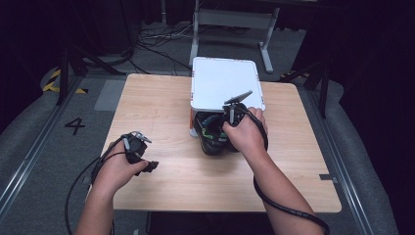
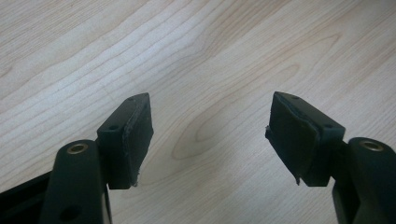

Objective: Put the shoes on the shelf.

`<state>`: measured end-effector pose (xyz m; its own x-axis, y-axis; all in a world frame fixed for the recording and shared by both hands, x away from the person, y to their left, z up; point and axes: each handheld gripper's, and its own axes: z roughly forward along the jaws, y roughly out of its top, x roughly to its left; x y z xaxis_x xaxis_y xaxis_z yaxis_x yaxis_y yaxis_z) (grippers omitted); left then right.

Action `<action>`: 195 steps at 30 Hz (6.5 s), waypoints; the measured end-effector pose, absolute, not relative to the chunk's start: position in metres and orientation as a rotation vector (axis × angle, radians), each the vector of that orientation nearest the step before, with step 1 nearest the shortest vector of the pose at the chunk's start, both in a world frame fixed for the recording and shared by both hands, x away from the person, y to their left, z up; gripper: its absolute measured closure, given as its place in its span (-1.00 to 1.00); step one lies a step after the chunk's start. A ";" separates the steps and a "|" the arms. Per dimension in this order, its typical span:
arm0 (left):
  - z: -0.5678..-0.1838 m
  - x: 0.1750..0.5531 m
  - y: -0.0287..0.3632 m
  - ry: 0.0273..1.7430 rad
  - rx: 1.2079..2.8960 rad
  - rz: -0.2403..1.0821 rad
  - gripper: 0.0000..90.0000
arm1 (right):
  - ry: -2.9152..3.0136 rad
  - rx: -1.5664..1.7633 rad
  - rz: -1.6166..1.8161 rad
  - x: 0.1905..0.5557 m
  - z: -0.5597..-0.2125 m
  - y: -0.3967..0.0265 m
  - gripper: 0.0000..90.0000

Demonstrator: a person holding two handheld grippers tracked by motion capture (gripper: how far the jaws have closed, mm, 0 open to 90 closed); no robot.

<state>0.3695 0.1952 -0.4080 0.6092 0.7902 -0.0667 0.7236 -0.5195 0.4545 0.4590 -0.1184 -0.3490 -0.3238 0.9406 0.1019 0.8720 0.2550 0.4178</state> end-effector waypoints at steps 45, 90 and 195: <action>-0.414 0.372 0.195 1.207 2.399 0.175 -0.30 | 2.035 1.596 0.935 0.482 -0.396 -0.118 -0.05; -0.425 0.396 0.069 1.032 2.236 0.241 0.39 | 2.378 1.142 1.047 0.395 -0.420 -0.223 0.66; -0.412 0.354 0.237 1.204 2.024 0.564 -0.64 | 2.245 0.994 1.098 0.385 -0.415 -0.395 -0.65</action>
